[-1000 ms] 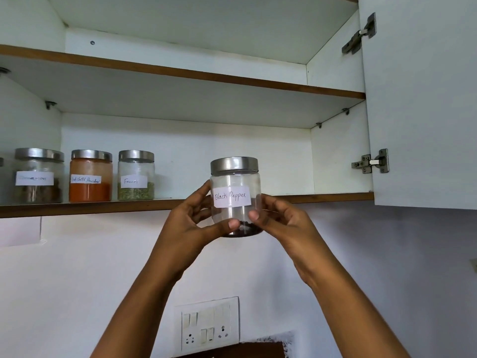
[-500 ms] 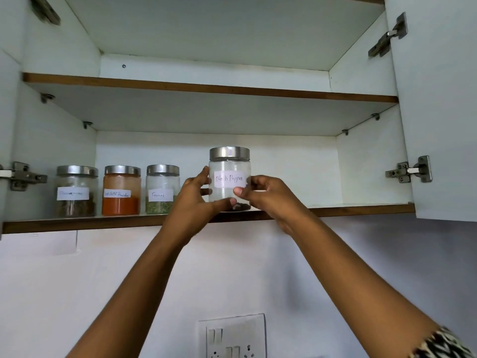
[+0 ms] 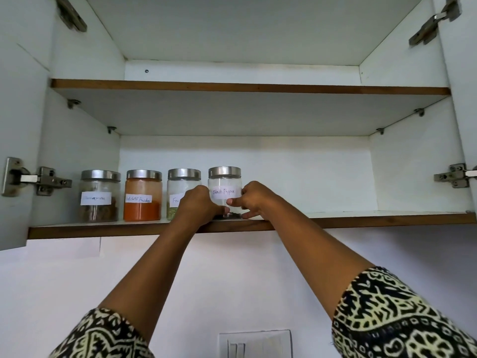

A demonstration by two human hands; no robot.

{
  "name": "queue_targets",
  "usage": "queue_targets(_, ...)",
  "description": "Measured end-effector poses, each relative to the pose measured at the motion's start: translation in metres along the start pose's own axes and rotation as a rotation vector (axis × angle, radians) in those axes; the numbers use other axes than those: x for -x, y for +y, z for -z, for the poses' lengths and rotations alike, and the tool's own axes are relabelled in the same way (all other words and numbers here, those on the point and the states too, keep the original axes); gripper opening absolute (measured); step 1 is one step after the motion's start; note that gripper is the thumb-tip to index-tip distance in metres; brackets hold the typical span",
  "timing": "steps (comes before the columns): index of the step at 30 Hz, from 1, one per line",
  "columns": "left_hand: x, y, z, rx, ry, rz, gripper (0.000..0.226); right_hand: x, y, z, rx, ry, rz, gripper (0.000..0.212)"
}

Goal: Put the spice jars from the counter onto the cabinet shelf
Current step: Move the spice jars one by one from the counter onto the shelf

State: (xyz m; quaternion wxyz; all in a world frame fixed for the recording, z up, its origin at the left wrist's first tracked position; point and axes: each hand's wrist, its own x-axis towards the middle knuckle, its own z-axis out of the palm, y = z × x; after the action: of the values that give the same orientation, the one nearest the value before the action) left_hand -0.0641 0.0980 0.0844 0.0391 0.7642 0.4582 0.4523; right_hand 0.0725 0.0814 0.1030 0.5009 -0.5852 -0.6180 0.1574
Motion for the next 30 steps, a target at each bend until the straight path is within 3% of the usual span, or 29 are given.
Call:
queue_targets(6, -0.007, -0.004, -0.009, -0.090, 0.059, 0.060, 0.041, -0.024, 0.016, -0.011, 0.104, 0.084, 0.027, 0.052)
queue_targets(13, 0.000, 0.003, -0.005, -0.135, 0.070, 0.079, 0.041, -0.015, 0.012, -0.008, 0.059, 0.107, 0.001, 0.058)
queue_targets(17, 0.022, 0.002, -0.010, -0.192, 0.167, 0.009, 0.040, 0.015, 0.011, -0.006, 0.150, 0.260, 0.094, 0.061)
queue_targets(19, 0.043, -0.001, -0.016, -0.110, 0.268, -0.100, 0.038, 0.038, 0.015, -0.012, 0.170, 0.364, 0.250, 0.057)
queue_targets(23, 0.096, -0.015, -0.036, 0.172, 0.418, -0.297, 0.038, 0.102, 0.042, -0.033, -0.121, 0.473, 0.470, 0.033)
queue_targets(27, 0.155, -0.043, -0.072, 0.308, 0.352, -0.232, 0.035, 0.165, 0.095, -0.058, -0.204, 0.409, 0.378, 0.026)
queue_targets(30, 0.202, -0.071, -0.105, 0.372, 0.211, -0.131, 0.033, 0.205, 0.146, -0.077, -0.185, 0.281, 0.240, 0.024)
